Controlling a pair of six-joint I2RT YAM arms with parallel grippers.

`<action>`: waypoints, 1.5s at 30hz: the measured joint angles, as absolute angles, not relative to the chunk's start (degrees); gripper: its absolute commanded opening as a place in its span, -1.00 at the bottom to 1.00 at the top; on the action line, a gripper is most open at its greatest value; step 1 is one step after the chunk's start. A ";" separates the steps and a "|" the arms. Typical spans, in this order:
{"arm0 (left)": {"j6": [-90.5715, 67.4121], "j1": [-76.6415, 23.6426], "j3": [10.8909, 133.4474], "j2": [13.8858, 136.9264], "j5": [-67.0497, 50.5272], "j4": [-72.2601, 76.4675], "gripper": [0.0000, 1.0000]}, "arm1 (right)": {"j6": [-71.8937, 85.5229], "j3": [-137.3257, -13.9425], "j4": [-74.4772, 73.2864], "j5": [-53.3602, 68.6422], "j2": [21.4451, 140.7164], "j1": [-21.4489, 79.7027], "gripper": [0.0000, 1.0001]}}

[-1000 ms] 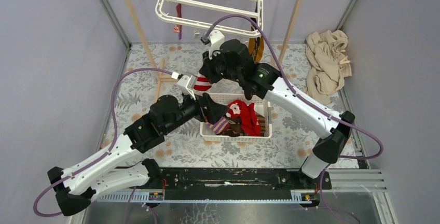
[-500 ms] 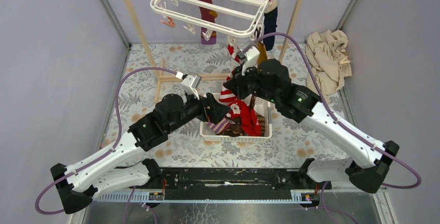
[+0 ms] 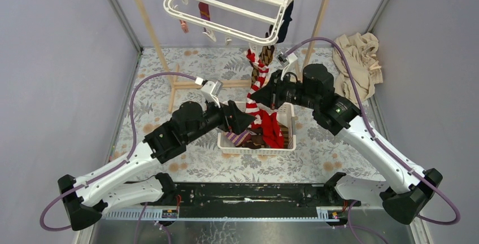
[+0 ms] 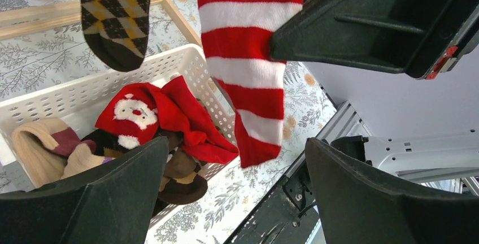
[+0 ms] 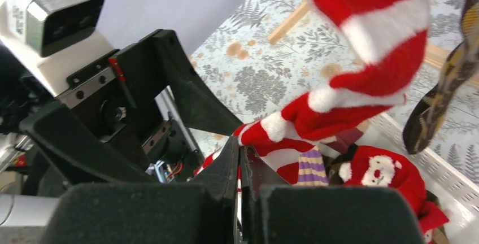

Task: Remove the socks clipped to the hanger
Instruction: Remove the sock from the hanger.

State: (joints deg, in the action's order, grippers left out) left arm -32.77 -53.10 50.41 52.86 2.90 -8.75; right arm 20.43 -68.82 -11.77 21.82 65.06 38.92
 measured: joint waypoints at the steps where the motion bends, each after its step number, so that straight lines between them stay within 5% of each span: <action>1: -32.82 -53.15 50.37 52.86 2.79 -8.25 0.97 | 20.95 -68.82 -11.29 22.94 65.06 38.74 -1.00; 20: -33.19 -53.28 48.47 52.16 2.74 -5.48 0.97 | 37.08 -61.84 5.30 44.69 65.73 29.91 -1.00; 45: -33.54 -53.28 47.57 52.23 2.72 -3.81 0.97 | 37.30 -61.23 5.43 47.03 64.95 28.25 -1.00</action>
